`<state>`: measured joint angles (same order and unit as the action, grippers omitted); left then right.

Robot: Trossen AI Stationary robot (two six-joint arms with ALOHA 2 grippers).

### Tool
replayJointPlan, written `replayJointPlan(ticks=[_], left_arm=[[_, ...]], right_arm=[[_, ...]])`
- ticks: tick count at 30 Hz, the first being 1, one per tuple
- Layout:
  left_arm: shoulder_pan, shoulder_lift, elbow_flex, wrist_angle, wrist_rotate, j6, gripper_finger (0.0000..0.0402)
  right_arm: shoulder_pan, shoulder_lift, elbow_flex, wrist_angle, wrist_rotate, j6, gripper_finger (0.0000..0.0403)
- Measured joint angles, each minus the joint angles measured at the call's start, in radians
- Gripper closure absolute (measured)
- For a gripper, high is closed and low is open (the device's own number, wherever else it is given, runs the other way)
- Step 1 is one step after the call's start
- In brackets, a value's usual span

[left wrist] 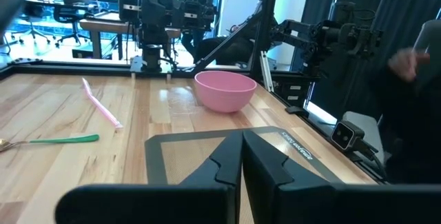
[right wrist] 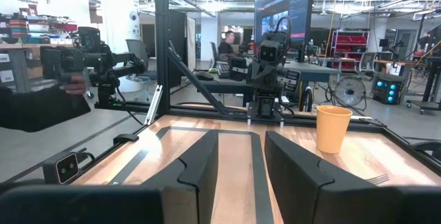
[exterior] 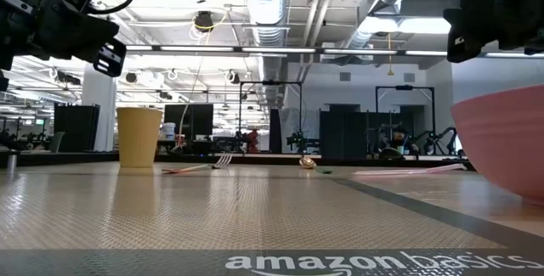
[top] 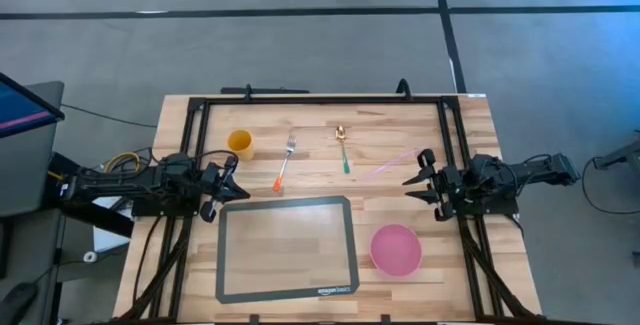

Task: Pick & Place Utensil
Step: Put the pink bowl on the transparent mat

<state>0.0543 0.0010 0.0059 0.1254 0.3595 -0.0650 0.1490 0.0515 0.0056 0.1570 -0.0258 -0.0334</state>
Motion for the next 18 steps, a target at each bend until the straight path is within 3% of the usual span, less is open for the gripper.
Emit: replayJointPlan(ticks=[18], left_arm=[[0.000,0.000,0.000,0.071,-0.042,-0.052,0.0389]], right_arm=[[0.000,0.000,0.000,0.000,0.000,0.000,0.0290]])
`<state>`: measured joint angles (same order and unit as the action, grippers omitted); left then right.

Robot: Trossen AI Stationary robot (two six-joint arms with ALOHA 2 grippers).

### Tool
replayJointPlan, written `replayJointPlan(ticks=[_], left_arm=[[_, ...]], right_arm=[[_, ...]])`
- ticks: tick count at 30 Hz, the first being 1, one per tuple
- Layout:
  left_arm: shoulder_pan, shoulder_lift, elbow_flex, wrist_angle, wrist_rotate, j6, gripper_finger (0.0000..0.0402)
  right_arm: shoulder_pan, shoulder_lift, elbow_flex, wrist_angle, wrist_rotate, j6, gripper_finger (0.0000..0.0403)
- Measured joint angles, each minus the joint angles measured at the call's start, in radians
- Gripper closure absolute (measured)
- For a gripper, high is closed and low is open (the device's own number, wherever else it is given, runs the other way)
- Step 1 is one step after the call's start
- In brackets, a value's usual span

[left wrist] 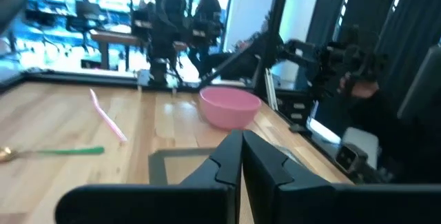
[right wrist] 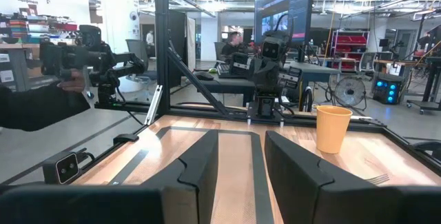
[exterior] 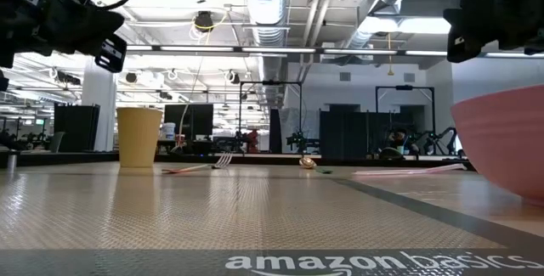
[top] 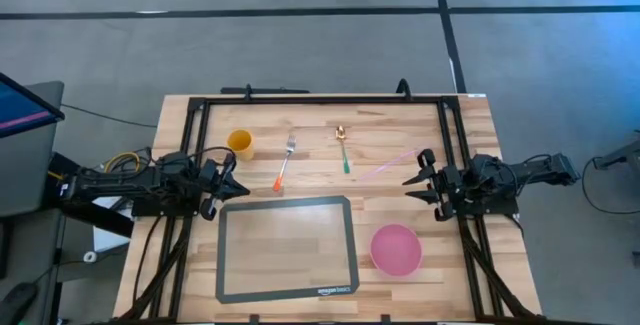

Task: Pick & Place Utensil
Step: Put the pink bowl on the transparent mat

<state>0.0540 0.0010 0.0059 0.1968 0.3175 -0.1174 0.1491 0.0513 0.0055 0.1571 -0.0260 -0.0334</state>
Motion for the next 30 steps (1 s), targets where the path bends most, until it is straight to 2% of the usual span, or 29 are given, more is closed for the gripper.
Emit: replayJointPlan(ticks=[4,10,15,19,25,30], left_arm=[[0.000,0.000,0.000,0.051,-0.011,0.000,0.0381],[0.000,0.034,0.000,0.066,-0.074,0.002,0.0331],[0.000,0.116,0.012,0.159,-0.082,0.004,0.0299],[0.000,0.223,0.095,0.164,-0.082,0.004,0.0291],[0.000,0.438,0.239,0.164,-0.082,0.008,0.0293],[-0.002,0.602,0.338,0.164,-0.082,0.058,0.0295]], right_arm=[[0.000,0.000,0.000,0.004,0.000,0.003,0.0290],[0.000,0.000,0.000,0.050,0.000,0.076,0.0290],[-0.003,0.000,0.000,0.139,0.012,0.070,0.0290],[-0.004,0.000,0.000,0.220,0.063,-0.022,0.0290],[0.004,0.012,0.007,0.187,0.077,0.075,0.0290],[0.025,0.112,0.026,0.180,0.077,0.129,0.0290]])
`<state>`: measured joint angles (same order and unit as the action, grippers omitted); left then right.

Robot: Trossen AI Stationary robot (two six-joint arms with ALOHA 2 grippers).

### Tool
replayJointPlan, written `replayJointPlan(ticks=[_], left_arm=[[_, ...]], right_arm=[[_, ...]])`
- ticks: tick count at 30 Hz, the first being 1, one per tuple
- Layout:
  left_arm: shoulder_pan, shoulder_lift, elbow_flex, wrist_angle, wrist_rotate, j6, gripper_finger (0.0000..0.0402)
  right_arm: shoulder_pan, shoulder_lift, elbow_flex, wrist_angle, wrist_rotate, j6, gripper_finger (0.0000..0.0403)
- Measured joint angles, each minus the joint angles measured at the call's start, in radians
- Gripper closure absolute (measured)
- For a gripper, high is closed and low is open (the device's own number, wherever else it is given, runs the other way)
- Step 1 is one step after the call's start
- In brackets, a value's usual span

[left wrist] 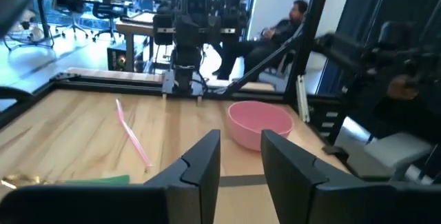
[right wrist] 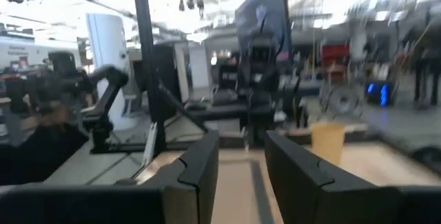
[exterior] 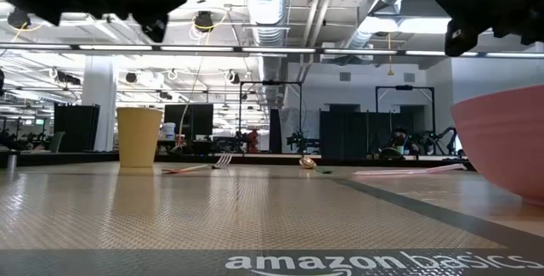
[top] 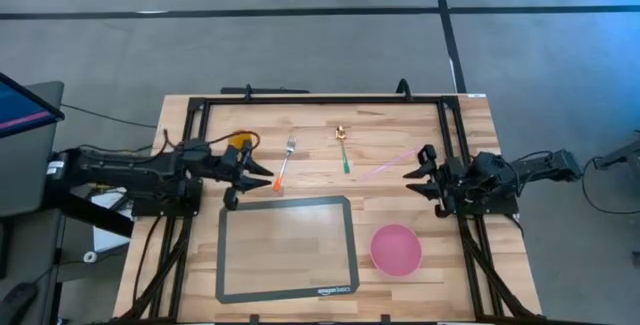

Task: Pick & Place Utensil
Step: Put the pink bowl on the transparent mat

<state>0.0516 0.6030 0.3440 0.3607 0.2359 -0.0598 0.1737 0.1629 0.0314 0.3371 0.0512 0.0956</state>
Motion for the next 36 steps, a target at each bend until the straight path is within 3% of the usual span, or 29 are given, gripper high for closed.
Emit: replayJointPlan(ticks=[8,17,28,36], left_arm=[[-0.042,0.179,0.106,-0.001,0.000,0.094,0.0295],[-0.084,0.205,0.109,-0.001,-0.012,0.111,0.0295],[-0.086,0.205,0.109,0.000,-0.011,0.108,0.0295],[-0.086,0.205,0.109,0.000,-0.011,0.108,0.0295]], right_arm=[[0.083,0.277,0.201,-0.210,-0.001,0.103,0.0290],[0.191,0.585,0.416,-0.503,0.001,0.213,0.0283],[0.233,0.855,0.470,-0.600,0.002,0.246,0.0177],[0.230,0.990,0.470,-0.621,0.051,0.246,0.0165]])
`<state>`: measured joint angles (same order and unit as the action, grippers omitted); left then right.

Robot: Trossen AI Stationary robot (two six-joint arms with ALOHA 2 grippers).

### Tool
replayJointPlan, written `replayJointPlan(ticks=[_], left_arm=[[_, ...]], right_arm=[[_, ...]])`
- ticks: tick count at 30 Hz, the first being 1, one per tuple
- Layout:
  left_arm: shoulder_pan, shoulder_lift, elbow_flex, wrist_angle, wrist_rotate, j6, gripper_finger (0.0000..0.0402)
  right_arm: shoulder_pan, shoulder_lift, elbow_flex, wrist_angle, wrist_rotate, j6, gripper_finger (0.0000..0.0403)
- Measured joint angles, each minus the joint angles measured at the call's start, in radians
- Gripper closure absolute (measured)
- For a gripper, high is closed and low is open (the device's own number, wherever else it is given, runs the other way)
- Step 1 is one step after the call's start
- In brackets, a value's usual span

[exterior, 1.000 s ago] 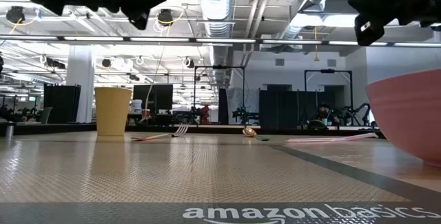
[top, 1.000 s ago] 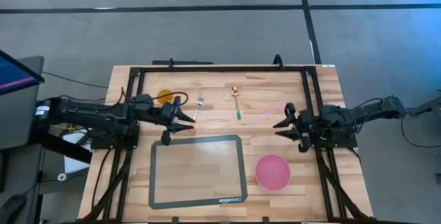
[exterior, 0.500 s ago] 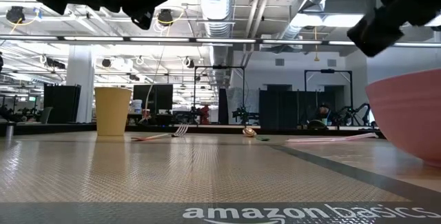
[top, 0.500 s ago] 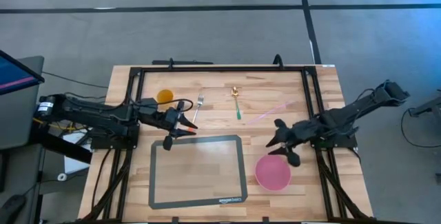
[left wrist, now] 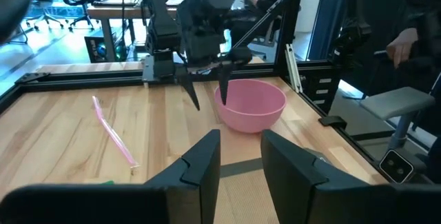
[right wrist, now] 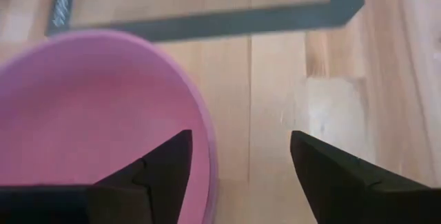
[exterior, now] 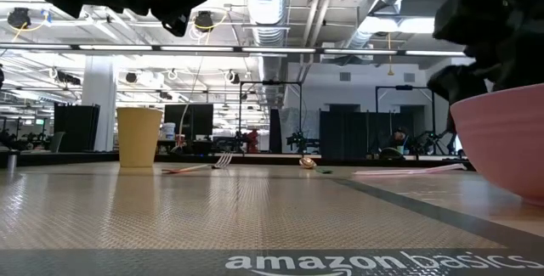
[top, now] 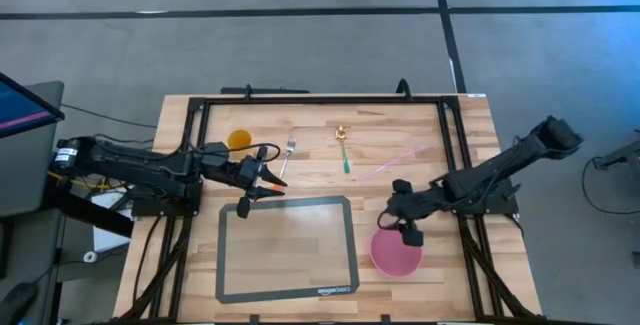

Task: Pick & Place Utensil
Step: Put the pink bowl on the transparent mat

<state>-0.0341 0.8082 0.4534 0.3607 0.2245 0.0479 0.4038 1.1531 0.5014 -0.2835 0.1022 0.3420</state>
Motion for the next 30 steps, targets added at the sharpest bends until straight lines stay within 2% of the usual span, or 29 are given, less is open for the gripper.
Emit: replayJointPlan(ticks=[5,10,17,25,27,30], left_arm=[[0.000,0.000,0.000,0.000,0.000,0.000,0.0295],[0.000,0.000,0.000,0.000,0.000,0.000,0.0295],[0.000,0.000,0.000,0.000,0.000,0.000,0.0295],[0.000,0.000,-0.001,0.000,0.000,-0.001,0.0295],[0.000,0.000,-0.001,0.000,0.000,-0.001,0.0295],[0.000,0.000,-0.001,0.000,0.000,-0.001,0.0295]], right_arm=[[0.003,0.064,0.000,0.000,-0.023,0.000,0.0182],[0.003,0.105,0.000,-0.001,-0.026,0.000,0.0216],[0.003,0.109,0.000,0.000,-0.030,0.000,0.0293],[0.000,0.110,0.000,0.002,-0.085,0.001,0.0386],[0.000,0.109,0.001,0.003,-0.088,0.001,0.0395],[0.000,0.109,0.001,0.019,-0.087,0.008,0.0386]])
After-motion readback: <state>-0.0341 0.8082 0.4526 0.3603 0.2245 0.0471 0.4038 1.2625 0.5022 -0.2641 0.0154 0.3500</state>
